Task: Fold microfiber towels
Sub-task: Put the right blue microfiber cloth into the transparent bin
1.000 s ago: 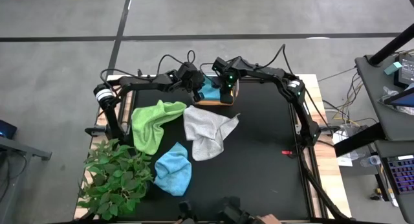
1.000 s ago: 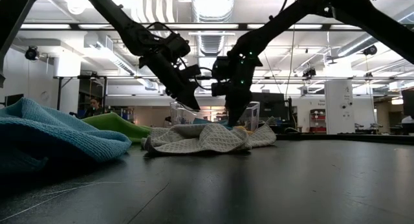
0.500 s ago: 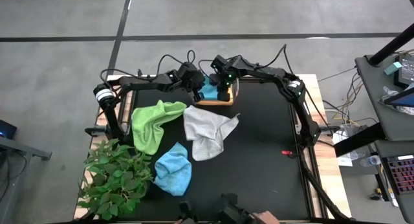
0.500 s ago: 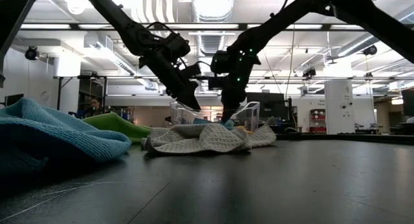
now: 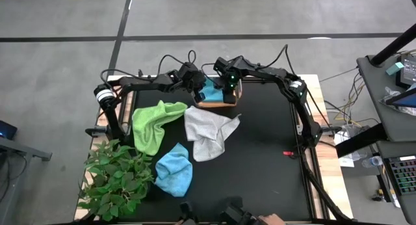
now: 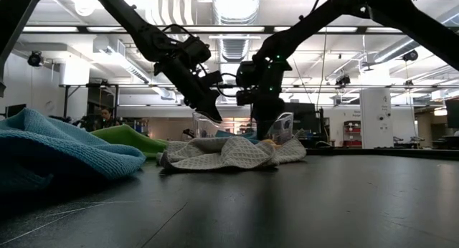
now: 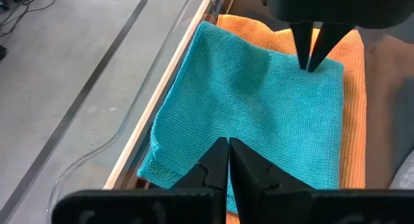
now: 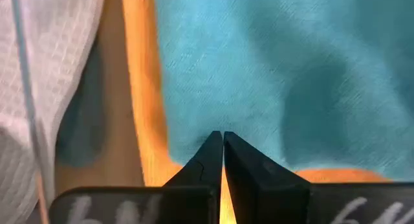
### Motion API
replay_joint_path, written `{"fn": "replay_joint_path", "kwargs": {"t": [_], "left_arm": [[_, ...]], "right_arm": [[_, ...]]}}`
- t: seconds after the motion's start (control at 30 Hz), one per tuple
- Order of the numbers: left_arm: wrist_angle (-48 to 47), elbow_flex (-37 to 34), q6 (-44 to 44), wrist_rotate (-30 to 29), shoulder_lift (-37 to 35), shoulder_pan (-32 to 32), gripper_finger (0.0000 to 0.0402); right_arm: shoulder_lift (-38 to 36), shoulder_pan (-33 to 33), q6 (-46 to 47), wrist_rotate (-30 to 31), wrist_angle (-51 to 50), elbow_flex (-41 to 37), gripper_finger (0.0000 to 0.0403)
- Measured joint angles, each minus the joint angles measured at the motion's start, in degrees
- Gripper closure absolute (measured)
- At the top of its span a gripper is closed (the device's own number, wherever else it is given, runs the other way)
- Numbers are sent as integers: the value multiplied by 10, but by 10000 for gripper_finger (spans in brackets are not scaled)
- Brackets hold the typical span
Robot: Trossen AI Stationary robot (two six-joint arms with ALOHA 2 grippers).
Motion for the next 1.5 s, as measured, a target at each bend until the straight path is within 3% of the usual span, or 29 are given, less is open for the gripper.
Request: {"fn": "replay_joint_path", "kwargs": {"t": [0.4, 0.73, 0.97, 1.27, 1.5], "left_arm": [[0, 0, -3, 0, 0, 0, 402], [2, 0, -3, 0, 0, 0, 402], [3, 0, -3, 0, 0, 0, 402], [3, 0, -3, 0, 0, 0, 402], [4, 0, -3, 0, 0, 0, 402]], "right_arm": [[-1, -8, 22, 15, 145, -2, 394], [23, -9, 25, 21, 155, -6, 394], [-1, -12, 29, 77, 152, -4, 394], [10, -17, 29, 78, 168, -39, 394], [2, -16, 42, 78, 168, -19, 394]]}}
